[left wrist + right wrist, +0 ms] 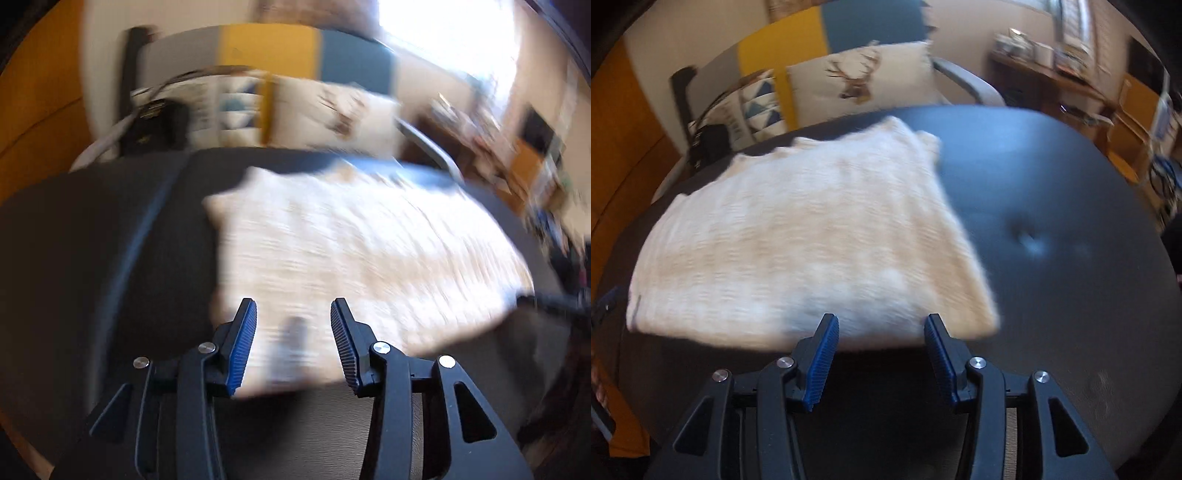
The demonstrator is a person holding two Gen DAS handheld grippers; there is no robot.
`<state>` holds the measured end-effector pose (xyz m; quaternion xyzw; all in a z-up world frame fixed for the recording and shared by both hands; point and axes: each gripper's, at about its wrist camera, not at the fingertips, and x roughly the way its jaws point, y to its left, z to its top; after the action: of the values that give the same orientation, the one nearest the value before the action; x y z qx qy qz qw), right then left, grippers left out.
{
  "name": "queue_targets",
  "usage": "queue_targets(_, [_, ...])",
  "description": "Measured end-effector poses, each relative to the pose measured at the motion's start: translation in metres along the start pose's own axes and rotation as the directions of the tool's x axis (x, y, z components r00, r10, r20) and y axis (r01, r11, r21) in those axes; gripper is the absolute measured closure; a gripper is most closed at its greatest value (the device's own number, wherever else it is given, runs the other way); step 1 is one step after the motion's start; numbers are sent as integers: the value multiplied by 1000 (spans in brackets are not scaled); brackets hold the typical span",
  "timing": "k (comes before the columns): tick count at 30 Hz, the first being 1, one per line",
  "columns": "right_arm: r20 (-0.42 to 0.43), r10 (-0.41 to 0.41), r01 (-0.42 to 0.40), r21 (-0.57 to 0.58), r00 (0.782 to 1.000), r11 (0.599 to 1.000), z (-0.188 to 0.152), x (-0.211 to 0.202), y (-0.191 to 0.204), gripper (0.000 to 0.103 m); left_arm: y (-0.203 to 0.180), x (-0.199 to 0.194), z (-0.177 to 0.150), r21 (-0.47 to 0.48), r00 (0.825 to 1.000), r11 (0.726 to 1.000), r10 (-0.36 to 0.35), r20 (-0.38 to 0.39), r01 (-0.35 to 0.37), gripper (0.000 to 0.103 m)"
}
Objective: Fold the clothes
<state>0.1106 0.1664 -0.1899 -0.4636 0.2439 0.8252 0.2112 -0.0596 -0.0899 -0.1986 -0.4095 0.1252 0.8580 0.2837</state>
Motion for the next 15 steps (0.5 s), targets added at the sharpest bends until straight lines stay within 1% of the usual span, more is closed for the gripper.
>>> queue_targets(1, [-23, 13, -12, 23, 1000, 1000, -3, 4, -10, 54, -9, 10, -3, 33, 999, 999, 5, -42, -3, 58])
queue_targets(2, [-21, 15, -15, 16, 1000, 1000, -3, 2, -10, 57, -13, 19, -7, 44, 996, 999, 18, -86, -14, 58])
queue_targets(4, [-9, 5, -5, 16, 1000, 1000, -2, -5, -12, 57, -14, 10, -7, 23, 999, 1000, 5, -53, -4, 58])
queue_targets(6, [49, 37, -37, 11, 998, 999, 3, -23, -10, 56, -15, -3, -2, 10, 998, 999, -46, -49, 47, 58])
queue_targets(8, [104, 33, -33, -10, 994, 999, 13, -35, -5, 55, -21, -12, 6, 22, 998, 998, -62, -22, 63, 58])
queue_targets(9, [102, 37, -36, -19, 994, 999, 18, -31, -3, 55, -26, -7, 11, 36, 998, 997, -63, -30, 64, 58])
queue_targets(11, [96, 43, -40, -35, 994, 999, 30, -24, 2, 55, -34, 5, 14, 67, 998, 997, -24, -54, 27, 58])
queue_targets(13, [20, -14, 15, -36, 1000, 999, 35, 4, 0, 55, -39, 27, 14, 86, 996, 996, 17, -90, -9, 57])
queue_targets(14, [-29, -37, 36, -32, 999, 999, 34, 19, -3, 54, -40, 34, 14, 91, 995, 996, 31, -91, -22, 54])
queue_targets(15, [4, -42, 42, -62, 999, 997, 33, 20, -1, 54, -42, 30, 13, 98, 997, 995, 34, -75, -26, 54])
